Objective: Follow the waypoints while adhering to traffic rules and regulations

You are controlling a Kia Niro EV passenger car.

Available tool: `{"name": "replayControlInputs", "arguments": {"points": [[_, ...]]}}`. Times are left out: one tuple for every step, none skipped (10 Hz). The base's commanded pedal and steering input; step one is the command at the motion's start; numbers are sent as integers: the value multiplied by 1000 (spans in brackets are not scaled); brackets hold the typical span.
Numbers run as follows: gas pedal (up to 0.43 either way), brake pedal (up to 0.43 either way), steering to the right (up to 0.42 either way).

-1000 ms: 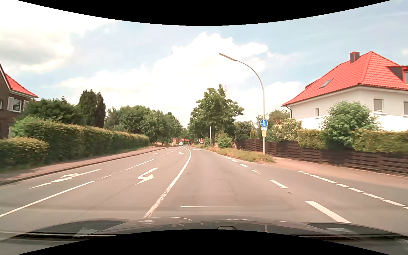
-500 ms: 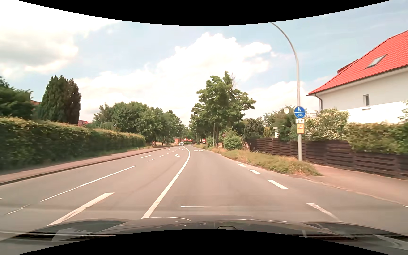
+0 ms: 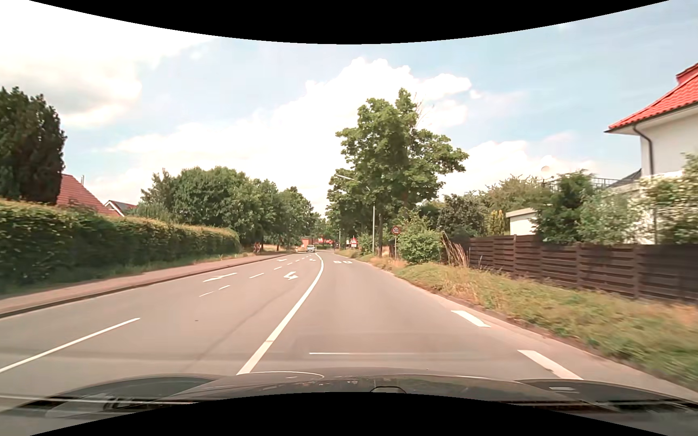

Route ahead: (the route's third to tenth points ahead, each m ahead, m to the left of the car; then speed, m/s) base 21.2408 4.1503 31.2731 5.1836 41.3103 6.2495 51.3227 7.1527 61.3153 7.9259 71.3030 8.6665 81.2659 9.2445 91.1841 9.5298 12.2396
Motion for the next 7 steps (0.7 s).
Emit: {"name": "replayControlInputs", "arguments": {"points": [[157, 0, -19], [157, 0, -19], [157, 0, -19], [157, 0, -19], [157, 0, -20], [157, 0, -20], [157, 0, -20]]}}
